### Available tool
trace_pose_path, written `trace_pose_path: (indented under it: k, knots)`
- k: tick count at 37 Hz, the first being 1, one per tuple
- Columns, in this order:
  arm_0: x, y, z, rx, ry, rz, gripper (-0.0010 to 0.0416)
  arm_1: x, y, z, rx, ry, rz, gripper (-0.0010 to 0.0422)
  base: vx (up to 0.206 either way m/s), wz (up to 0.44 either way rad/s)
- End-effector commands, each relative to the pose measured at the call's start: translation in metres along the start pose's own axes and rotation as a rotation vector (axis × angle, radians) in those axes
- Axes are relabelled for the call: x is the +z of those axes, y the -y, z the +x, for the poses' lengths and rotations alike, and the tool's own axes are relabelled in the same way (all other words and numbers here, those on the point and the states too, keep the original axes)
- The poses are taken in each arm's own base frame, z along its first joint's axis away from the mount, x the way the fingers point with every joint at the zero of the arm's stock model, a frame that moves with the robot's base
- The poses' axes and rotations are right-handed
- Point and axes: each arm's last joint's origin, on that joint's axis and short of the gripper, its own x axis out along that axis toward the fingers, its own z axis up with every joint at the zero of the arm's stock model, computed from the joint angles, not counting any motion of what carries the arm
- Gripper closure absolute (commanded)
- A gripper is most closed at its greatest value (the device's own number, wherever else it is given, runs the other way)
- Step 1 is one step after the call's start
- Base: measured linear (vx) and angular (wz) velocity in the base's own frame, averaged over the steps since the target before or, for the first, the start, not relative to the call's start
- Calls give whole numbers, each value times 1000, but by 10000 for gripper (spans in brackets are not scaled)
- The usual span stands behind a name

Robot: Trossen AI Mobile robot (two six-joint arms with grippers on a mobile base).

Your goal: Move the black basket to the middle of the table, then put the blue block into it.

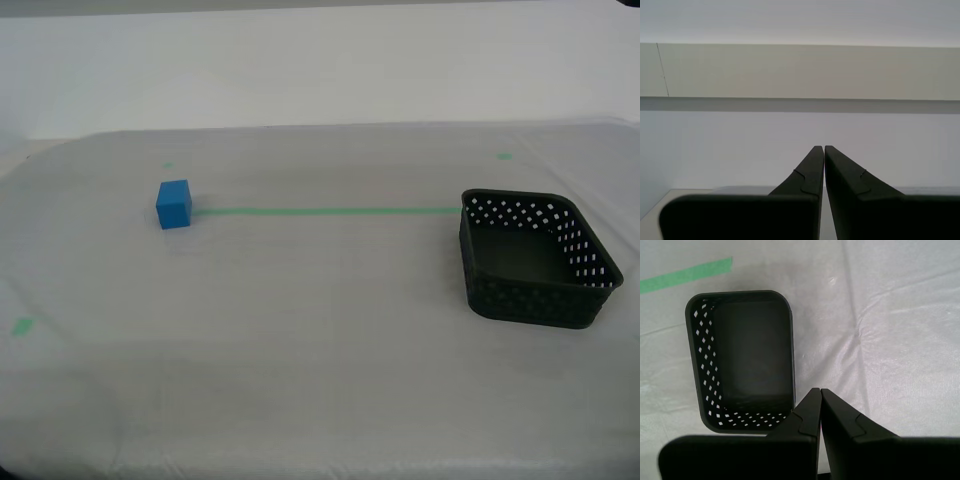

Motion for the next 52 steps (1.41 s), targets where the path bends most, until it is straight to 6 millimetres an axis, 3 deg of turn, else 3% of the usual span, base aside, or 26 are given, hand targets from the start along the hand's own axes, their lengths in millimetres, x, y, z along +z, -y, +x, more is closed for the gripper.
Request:
trace_pose_path:
  k: [1,52]
  knots:
    - [0,0,0,-3,4,-10,403,1,0,0,0,5,1,412,0,0]
    - [1,-2,0,55,2,-12,403,1,0,0,0,5,1,412,0,0]
